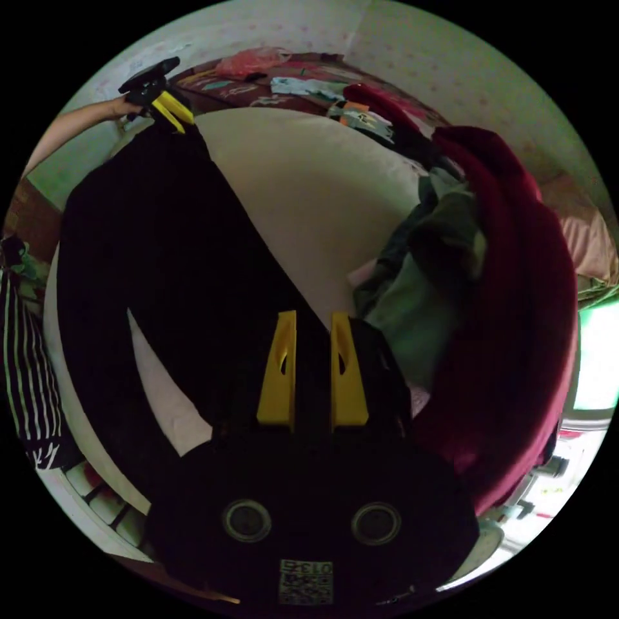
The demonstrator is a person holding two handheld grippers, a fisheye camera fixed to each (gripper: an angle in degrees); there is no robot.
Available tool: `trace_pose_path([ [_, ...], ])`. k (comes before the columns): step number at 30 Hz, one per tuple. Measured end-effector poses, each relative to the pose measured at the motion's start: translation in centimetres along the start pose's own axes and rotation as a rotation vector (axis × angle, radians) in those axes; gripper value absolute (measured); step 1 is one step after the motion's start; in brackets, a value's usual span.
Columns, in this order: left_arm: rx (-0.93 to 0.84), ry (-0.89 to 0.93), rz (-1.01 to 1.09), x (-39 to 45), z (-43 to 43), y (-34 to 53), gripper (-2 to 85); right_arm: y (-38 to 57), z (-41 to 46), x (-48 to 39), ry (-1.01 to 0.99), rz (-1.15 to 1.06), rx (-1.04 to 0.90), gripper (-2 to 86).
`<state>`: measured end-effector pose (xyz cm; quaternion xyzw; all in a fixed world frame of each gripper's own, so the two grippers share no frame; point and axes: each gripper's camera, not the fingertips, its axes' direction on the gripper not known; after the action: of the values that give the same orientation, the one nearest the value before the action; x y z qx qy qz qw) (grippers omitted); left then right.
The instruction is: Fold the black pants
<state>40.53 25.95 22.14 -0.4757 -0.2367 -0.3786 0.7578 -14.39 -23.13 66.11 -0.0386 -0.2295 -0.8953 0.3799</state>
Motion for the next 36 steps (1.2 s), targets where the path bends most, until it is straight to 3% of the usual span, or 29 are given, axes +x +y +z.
trace_pose_path([
  [8,-0.006,0.048,-0.009,-1.0,3.5,-0.2,7.3,-1.8,2.3,-1.8,-0.101,-0.068,-0.127,6.0],
  [13,0.015,0.039,-0.020,-0.4,5.7,0.2,2.1,-1.8,2.0,-4.3,-0.117,-0.078,-0.140,1.8],
  [18,0.054,-0.032,-0.049,1.3,7.0,1.2,0.4,-1.6,0.8,-9.2,0.063,-0.133,-0.152,0.6],
  [25,0.250,-0.023,-0.154,2.8,5.1,5.7,0.0,2.6,-5.6,-14.9,0.209,-0.007,0.002,0.3],
  [30,0.403,-0.048,-0.198,8.7,2.8,11.8,0.0,7.2,-10.5,-22.3,0.360,0.064,0.084,0.3],
  [36,0.403,-0.160,-0.226,19.7,3.9,18.6,0.1,13.3,-12.2,-34.7,0.482,0.139,0.086,0.3],
])
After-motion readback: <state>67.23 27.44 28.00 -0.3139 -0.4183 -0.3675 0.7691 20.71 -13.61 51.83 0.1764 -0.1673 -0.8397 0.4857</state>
